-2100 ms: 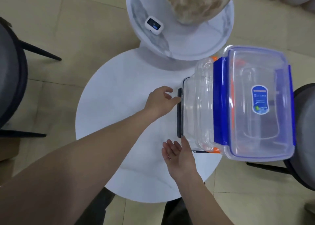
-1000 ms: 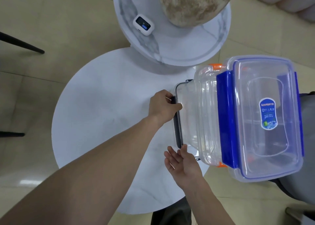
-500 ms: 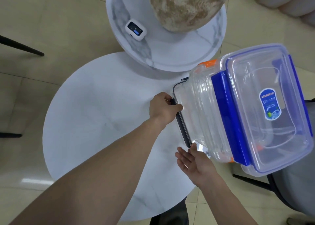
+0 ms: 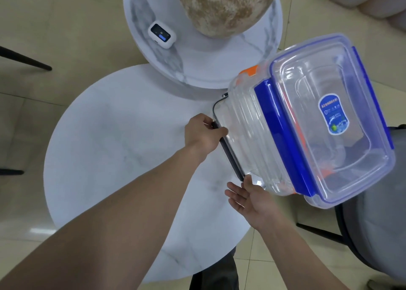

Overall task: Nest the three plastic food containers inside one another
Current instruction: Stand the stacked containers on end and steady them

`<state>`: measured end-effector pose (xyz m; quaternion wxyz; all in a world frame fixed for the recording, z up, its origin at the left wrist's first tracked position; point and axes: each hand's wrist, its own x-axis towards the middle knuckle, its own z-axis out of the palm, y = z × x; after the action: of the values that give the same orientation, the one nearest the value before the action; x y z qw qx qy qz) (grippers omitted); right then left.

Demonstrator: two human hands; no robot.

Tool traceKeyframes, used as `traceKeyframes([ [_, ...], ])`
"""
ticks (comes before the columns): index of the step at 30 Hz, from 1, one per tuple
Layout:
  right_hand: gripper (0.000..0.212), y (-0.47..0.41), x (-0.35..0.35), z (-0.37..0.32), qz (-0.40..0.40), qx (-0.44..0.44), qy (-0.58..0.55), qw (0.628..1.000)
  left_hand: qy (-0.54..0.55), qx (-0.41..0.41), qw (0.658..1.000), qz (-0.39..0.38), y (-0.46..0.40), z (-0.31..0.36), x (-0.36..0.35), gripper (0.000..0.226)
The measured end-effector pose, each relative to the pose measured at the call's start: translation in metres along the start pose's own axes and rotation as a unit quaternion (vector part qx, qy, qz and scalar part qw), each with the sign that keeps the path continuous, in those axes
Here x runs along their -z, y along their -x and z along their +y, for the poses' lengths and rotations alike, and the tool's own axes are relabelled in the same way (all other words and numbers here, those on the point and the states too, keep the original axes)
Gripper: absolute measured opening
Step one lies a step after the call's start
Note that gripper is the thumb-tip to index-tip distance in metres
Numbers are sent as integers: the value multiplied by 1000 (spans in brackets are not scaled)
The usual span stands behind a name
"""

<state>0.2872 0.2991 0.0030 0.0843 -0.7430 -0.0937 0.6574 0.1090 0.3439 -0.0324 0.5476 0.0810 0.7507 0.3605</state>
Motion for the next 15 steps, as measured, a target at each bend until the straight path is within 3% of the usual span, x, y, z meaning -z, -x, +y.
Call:
traceKeyframes([
  [8, 43, -5, 3, 3, 7, 27, 23, 999, -5, -2, 1000, 3, 0, 0, -2, 30],
  [15, 38, -8, 2, 8, 41, 56, 43, 997, -22, -22, 999, 14, -1, -6, -4, 30],
])
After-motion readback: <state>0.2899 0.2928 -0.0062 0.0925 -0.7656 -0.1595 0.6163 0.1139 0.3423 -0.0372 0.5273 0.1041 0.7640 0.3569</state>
